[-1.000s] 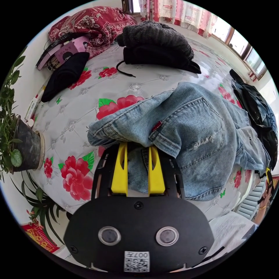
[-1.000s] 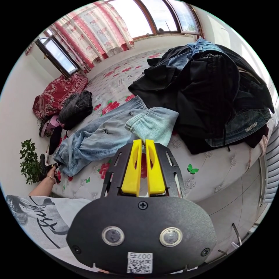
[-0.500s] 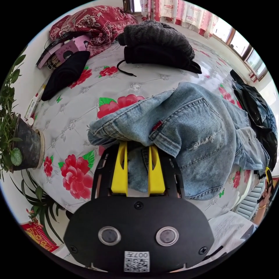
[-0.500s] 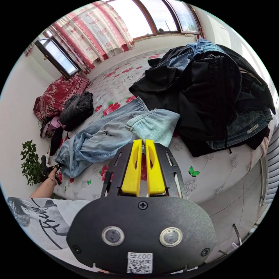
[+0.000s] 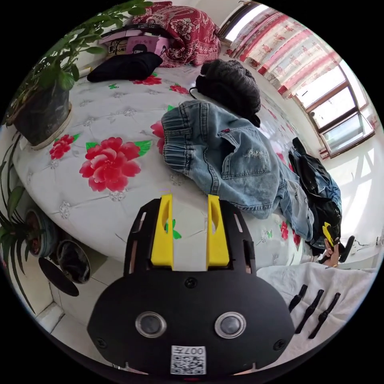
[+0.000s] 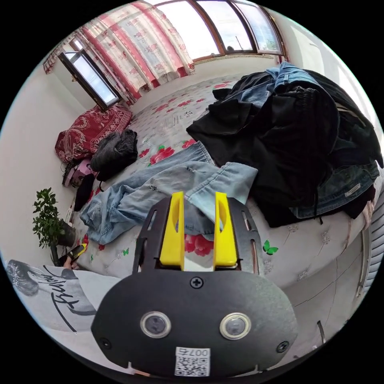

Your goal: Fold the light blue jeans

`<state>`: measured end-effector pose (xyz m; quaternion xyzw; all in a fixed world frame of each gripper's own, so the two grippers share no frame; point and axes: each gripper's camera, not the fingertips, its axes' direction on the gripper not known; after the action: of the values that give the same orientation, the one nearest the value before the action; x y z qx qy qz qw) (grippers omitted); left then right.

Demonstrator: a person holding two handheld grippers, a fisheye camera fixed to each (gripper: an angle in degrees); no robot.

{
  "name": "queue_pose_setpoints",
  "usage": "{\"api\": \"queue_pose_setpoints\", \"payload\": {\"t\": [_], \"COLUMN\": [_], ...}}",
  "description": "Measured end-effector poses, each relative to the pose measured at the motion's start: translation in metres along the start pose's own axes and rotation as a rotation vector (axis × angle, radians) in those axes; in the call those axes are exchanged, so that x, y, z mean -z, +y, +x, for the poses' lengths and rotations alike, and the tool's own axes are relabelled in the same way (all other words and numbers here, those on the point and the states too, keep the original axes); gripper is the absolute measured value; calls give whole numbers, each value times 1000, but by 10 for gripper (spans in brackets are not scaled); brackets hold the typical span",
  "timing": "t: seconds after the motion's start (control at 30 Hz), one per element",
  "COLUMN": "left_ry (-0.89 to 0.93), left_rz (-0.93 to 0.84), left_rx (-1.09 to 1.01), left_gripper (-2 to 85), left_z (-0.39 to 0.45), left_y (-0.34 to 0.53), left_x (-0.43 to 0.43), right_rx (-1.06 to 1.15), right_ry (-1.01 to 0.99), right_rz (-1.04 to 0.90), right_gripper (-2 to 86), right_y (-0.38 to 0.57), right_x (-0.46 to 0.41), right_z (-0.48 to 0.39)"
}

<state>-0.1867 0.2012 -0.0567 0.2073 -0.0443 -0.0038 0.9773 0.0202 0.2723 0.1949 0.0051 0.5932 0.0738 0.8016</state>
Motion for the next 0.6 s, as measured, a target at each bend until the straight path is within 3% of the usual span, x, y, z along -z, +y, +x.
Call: {"api": "queue_pose_setpoints", "payload": {"t": [0.17,0.2,0.3,0.37,0.53,0.6], "left_ry": [112,39,98,76,260,291], "left_rz": [-91,-97,-111,-100,-2,47], "left_rx": [-9,26,-5,-94,-177,-250], "left_gripper": [84,52,24,10,-2,-2], "left_z": [23,27,38,50,46,45], "left_y": [-25,-33,-61,-76,-93,-85], "left_x": [-43,-46,-47,-35,61,121], "right_rx": [156,161,101,94,101,105], "right_ry": [164,229,368,346,122,-117], "right_rz": [-154,-203,-355,-376,-75,91], "right_gripper": [102,96,60,30,4,0], "right_y": [-9,-10,-16,-22,-51,-58], "right_x": [-51,-67,-99,-99,-5,67], "right_z": [-30,-29,-13,-6,-6,3]}}
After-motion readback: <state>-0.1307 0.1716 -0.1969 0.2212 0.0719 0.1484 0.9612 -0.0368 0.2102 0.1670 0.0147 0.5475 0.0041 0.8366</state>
